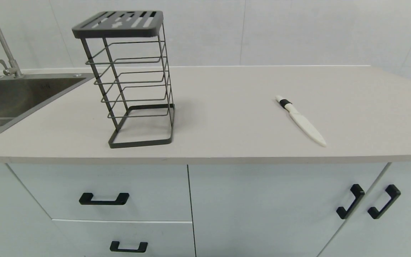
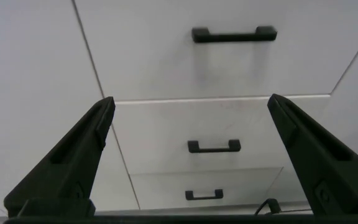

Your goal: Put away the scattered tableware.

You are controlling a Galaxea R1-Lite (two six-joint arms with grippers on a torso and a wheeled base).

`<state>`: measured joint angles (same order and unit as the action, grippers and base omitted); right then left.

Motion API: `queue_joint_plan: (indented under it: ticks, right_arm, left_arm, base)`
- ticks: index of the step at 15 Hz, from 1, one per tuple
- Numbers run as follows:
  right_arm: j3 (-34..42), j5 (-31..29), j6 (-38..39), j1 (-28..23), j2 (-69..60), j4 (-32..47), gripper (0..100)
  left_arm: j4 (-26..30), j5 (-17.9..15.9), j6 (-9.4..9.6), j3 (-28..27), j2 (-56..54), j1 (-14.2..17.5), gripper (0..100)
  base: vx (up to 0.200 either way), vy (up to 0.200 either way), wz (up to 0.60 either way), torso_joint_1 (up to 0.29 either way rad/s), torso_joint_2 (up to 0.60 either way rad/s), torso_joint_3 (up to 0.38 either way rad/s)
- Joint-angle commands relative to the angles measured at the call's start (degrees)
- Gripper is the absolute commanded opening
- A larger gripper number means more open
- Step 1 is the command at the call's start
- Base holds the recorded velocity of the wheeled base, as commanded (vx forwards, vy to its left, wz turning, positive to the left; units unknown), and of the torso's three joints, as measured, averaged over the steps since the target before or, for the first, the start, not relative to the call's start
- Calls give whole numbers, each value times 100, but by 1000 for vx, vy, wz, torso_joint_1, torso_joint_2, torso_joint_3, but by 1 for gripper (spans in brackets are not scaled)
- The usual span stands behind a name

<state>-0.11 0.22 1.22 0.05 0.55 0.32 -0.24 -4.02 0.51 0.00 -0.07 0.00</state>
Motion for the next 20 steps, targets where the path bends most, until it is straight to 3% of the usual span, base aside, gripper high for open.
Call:
queue_joint_plan:
  ticks: [1,20]
  right_arm:
    - [2,4,1,4,7,3,100]
    - [2,4,1,4,7,3,100]
  left_arm:
    - [-2,-2,2,0,7,0,100]
    - [-2,7,-7,0,7,0,100]
  base:
    - [0,0,0,139,-510,-310]
    - [0,0,0,202,-498,-291]
